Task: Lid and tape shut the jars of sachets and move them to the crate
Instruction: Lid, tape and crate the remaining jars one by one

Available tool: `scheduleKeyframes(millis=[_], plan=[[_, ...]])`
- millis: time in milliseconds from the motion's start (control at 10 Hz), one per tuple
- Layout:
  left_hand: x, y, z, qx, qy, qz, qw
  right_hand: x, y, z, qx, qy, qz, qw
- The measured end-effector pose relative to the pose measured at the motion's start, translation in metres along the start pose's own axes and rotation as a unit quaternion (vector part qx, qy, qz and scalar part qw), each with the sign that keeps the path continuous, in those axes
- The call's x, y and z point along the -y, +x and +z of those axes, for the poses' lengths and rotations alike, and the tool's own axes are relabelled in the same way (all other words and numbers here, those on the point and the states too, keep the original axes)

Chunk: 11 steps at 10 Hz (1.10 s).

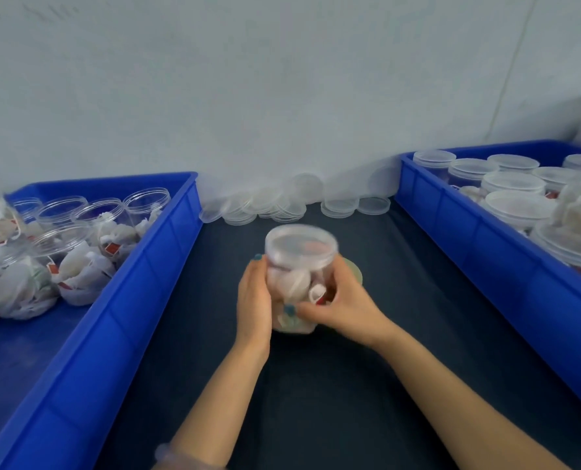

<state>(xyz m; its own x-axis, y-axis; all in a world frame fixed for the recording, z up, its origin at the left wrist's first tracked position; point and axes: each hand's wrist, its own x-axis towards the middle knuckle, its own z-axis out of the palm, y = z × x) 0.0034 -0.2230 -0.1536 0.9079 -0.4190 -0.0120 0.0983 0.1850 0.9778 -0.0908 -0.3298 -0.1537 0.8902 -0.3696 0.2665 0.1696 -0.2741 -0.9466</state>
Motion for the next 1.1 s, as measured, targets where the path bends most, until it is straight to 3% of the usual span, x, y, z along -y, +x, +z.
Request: scheduleKeyframes(millis=[100, 200, 300, 400, 500, 700, 800, 900, 1000, 1100], plan=[[0.001, -0.001, 0.001, 0.040, 0.027, 0.009, 0.999, 0.011, 0.011, -0.018, -0.088, 0.035, -0.013, 0.995], [0.003, -0.006, 0.003, 0.076, 0.058, -0.020, 0.995, 0.034, 0.040, -0.063, -0.244, -0.021, -0.054, 0.968], [0.007, -0.007, 0.003, 0.094, 0.082, -0.026, 0.992, 0.047, 0.064, -0.103, -0.358, -0.056, -0.071, 0.929], [0.008, -0.006, 0.003, 0.099, 0.091, -0.037, 0.990, 0.059, 0.091, -0.165, -0.502, -0.111, -0.042, 0.857], [0.008, -0.005, 0.003, 0.099, 0.096, -0.042, 0.990, 0.055, 0.099, -0.200, -0.552, -0.161, -0.001, 0.818], [0.009, -0.002, 0.002, 0.105, 0.101, -0.043, 0.988, 0.034, 0.094, -0.242, -0.587, -0.288, 0.139, 0.744], [0.010, -0.002, 0.002, 0.109, 0.107, -0.043, 0.987, 0.026, 0.088, -0.245, -0.579, -0.329, 0.137, 0.733], [0.010, -0.001, 0.001, 0.112, 0.117, -0.043, 0.986, 0.048, 0.084, -0.234, -0.560, -0.290, 0.111, 0.768], [0.010, -0.001, 0.000, 0.114, 0.123, -0.043, 0.985, -0.043, -0.051, -0.260, -0.456, -0.305, 0.065, 0.834], [0.010, -0.002, 0.000, 0.113, 0.127, -0.044, 0.984, -0.004, 0.003, -0.261, -0.440, -0.383, 0.054, 0.810]])
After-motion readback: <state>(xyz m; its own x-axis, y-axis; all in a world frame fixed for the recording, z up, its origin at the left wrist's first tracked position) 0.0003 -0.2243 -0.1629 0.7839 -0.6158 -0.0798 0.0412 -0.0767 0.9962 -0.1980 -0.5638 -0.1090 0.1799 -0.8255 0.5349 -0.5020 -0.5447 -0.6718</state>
